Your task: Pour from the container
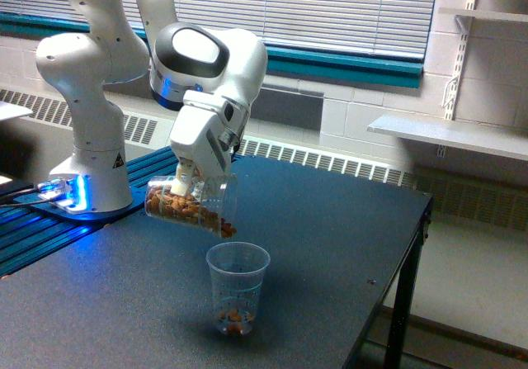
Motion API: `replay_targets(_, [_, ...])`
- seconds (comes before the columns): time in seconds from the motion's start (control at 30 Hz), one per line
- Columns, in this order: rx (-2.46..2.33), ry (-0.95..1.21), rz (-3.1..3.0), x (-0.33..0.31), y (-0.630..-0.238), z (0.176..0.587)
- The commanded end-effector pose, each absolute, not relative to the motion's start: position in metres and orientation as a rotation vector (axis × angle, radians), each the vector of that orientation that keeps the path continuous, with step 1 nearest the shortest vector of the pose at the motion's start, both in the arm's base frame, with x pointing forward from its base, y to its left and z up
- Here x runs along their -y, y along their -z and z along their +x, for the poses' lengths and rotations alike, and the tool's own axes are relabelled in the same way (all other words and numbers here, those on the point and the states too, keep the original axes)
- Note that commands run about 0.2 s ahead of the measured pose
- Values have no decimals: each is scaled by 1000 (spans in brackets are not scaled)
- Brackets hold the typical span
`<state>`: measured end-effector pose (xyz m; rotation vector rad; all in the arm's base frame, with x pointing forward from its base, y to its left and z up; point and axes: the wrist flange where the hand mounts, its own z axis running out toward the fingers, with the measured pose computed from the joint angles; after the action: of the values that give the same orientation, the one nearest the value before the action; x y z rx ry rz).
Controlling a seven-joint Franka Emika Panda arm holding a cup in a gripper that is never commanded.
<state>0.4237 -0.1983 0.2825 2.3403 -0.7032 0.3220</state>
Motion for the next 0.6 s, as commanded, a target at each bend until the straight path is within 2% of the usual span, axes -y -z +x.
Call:
replay_targets(0.03, [666,-304,2328,202,-290,429])
replay_targets(0.6, [570,-239,2319,196,-287,433])
